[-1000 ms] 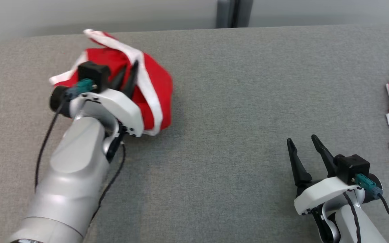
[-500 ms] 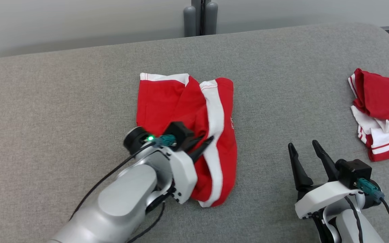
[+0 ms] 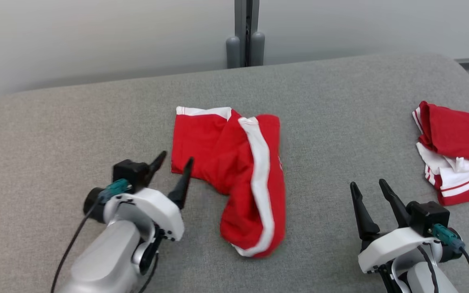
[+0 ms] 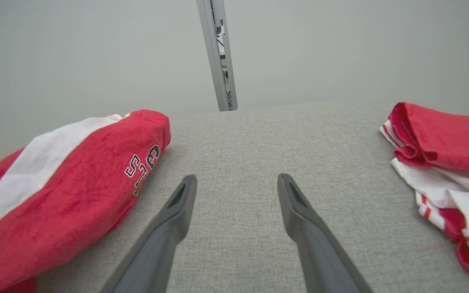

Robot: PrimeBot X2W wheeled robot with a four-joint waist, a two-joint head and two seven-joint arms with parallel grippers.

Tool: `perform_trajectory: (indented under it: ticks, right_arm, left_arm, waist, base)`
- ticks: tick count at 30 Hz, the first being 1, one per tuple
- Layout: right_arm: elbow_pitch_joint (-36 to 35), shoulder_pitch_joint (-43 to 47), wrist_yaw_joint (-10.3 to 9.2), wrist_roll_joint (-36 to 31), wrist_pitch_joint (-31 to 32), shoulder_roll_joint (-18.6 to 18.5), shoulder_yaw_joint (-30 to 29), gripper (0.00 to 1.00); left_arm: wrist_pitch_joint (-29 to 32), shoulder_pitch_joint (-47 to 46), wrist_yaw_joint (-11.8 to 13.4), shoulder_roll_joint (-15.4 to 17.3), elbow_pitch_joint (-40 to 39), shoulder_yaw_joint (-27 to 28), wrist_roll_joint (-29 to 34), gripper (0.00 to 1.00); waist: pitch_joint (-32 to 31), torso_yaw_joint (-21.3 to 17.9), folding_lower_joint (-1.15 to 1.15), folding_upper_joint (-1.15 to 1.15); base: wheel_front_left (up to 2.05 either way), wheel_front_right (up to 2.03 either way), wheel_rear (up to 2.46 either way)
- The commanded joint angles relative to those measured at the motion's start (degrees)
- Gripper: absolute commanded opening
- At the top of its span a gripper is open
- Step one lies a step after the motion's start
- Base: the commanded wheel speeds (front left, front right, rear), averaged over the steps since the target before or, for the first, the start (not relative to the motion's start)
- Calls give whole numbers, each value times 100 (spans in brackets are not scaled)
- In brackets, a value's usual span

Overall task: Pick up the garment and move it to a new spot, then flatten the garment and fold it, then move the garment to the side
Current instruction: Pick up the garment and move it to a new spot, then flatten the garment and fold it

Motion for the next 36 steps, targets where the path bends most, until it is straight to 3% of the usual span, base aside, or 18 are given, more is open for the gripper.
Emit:
perform_trajectory:
  ticks: [1, 6, 13, 19, 25, 36]
  right_arm:
    - [1, 109, 0, -50, 0, -28, -34, 100]
    - [-32, 261, 0, -131, 0, -29, -85, 100]
    - [-4, 446, 0, -199, 0, -27, -114, 100]
    - [35, 543, 0, -220, 0, -29, -40, 100]
    - [49, 591, 0, -173, 0, -28, -56, 100]
    - [81, 512, 0, -168, 0, -29, -57, 100]
  left_arm:
    - [-20, 360, 199, 147, -308, 458, 162, 100]
    - [-17, 1376, 602, 275, -1160, 1631, 742, 100]
    - [-19, 2545, 700, 138, -1849, 2734, 1497, 100]
    - [-19, 3448, 564, -120, -2358, 3713, 2155, 100]
    - [-20, 3926, 280, -372, -2506, 4354, 2596, 100]
    - [-20, 3864, -53, -626, -2492, 4622, 2930, 100]
  waist:
    - [-160, 30, 0, 0]
    - [-369, 79, 0, 0]
    - [-584, 169, 0, 0]
    - [-699, 204, 0, 0]
    - [-729, 229, 0, 0]
    - [-652, 192, 0, 0]
  base:
    - [0, 0, 0]
    - [0, 0, 0]
    - [0, 0, 0]
    - [0, 0, 0]
    - [0, 0, 0]
    - [0, 0, 0]
